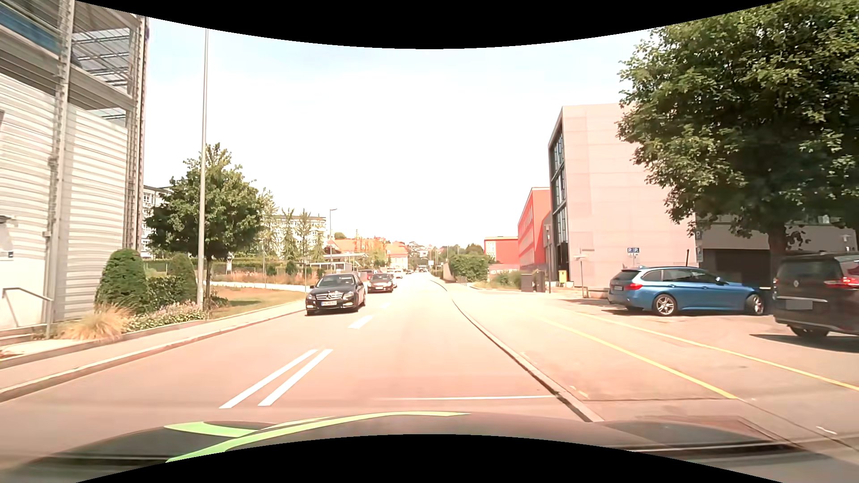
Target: Follow the waypoints while adhering to traffic rules and regulations
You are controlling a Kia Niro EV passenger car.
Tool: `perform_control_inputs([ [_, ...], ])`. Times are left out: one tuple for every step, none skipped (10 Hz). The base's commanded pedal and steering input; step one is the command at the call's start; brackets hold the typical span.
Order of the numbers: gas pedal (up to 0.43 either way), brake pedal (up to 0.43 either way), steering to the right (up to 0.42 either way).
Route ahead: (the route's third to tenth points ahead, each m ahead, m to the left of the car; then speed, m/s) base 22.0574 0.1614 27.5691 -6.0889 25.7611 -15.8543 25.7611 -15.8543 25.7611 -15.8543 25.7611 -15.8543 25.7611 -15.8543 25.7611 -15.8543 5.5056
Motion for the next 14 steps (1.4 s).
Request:
perform_control_inputs([
  [0.079,0.000,-0.007],
  [0.079,0.000,-0.008],
  [0.079,0.000,-0.008],
  [0.079,0.000,-0.008],
  [0.079,0.000,-0.006],
  [0.067,0.000,-0.004],
  [0.047,0.000,-0.002],
  [0.039,0.000,-0.001],
  [0.028,0.000,0.002],
  [0.020,0.000,0.003],
  [0.020,0.000,0.004],
  [0.020,0.000,0.005],
  [0.008,0.000,0.007],
  [0.000,0.000,0.009],
])
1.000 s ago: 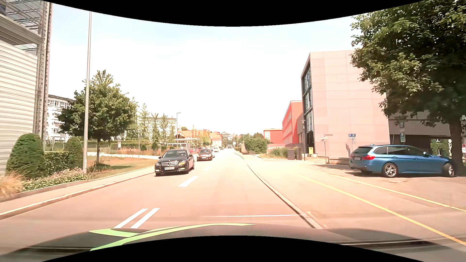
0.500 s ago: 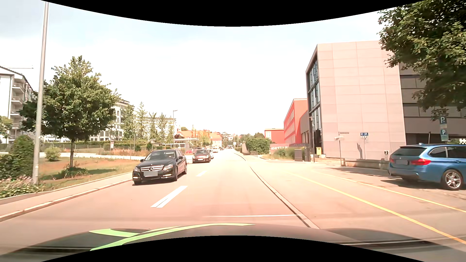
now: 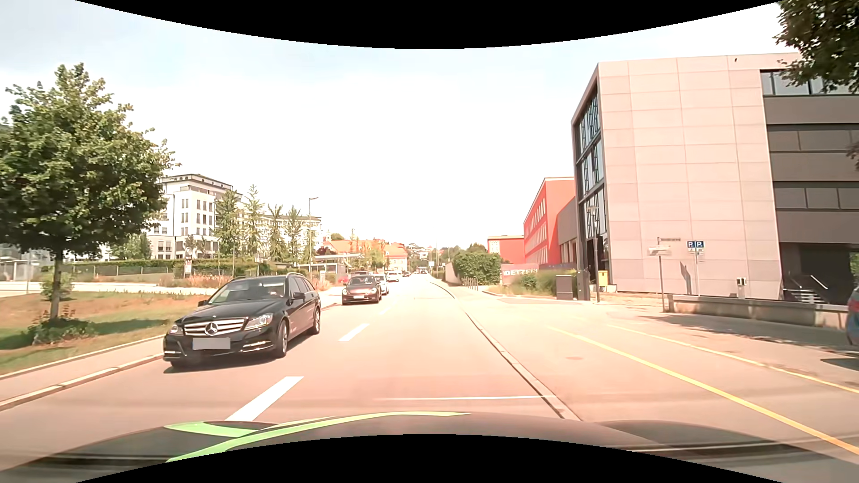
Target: Follow the waypoints while adhering to traffic rules and regulations
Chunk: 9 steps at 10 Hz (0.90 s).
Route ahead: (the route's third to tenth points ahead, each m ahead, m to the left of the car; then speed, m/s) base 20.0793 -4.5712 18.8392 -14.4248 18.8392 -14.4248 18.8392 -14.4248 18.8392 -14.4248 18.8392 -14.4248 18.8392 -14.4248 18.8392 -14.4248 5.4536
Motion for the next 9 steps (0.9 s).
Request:
perform_control_inputs([
  [0.000,0.000,0.010],
  [0.000,0.000,0.011],
  [0.000,0.000,0.010],
  [0.000,0.000,0.010],
  [0.000,0.000,0.008],
  [0.000,0.000,0.008],
  [0.000,0.000,0.006],
  [0.000,0.006,0.004],
  [0.000,0.018,0.001],
])
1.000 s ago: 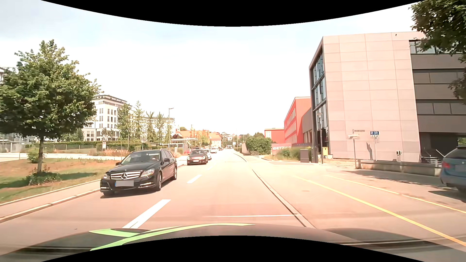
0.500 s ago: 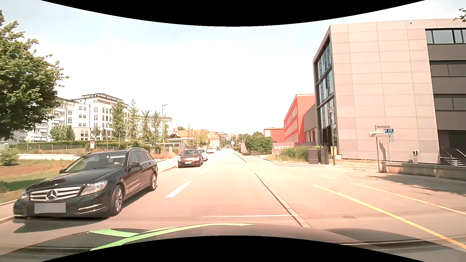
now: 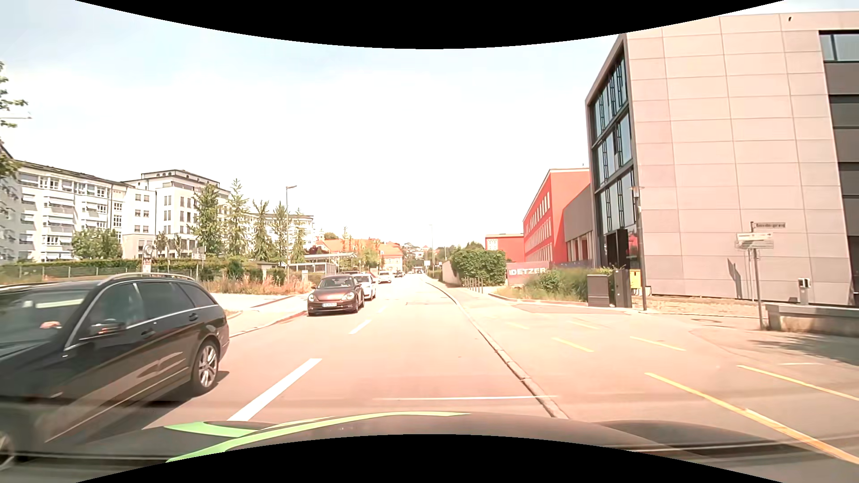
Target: Follow the waypoints while adhering to traffic rules and regulations
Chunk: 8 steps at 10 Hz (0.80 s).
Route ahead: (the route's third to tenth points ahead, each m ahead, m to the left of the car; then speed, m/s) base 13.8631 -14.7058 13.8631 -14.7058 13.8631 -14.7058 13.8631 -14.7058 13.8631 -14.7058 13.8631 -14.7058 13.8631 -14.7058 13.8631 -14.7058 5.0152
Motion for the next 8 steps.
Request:
perform_control_inputs([
  [0.000,0.055,0.000],
  [0.000,0.079,0.000],
  [0.000,0.085,0.000],
  [0.000,0.116,0.000],
  [0.000,0.122,0.000],
  [0.000,0.122,0.000],
  [0.000,0.134,0.005],
  [0.000,0.146,0.019],
])
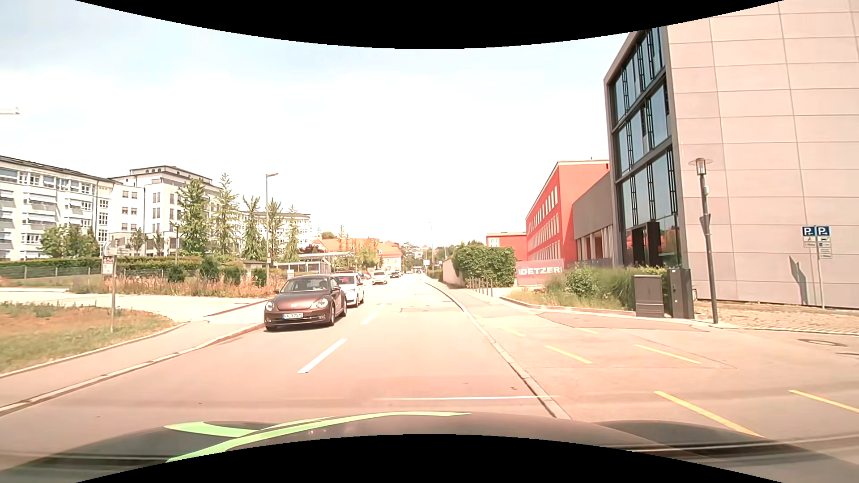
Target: Follow the waypoints while adhering to traffic rules and regulations
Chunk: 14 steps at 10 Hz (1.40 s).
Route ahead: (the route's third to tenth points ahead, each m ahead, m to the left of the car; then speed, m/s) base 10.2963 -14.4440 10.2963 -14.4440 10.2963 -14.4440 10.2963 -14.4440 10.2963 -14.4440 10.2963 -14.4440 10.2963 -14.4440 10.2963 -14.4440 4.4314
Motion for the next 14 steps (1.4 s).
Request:
perform_control_inputs([
  [0.000,0.146,0.034],
  [0.000,0.152,0.063],
  [0.000,0.159,0.101],
  [0.000,0.159,0.130],
  [0.000,0.159,0.174],
  [0.000,0.159,0.213],
  [0.000,0.159,0.256],
  [0.000,0.159,0.298],
  [0.000,0.159,0.354],
  [0.000,0.152,0.398],
  [0.000,0.140,0.441],
  [0.000,0.140,0.464],
  [0.000,0.140,0.475],
  [0.000,0.128,0.489],
])
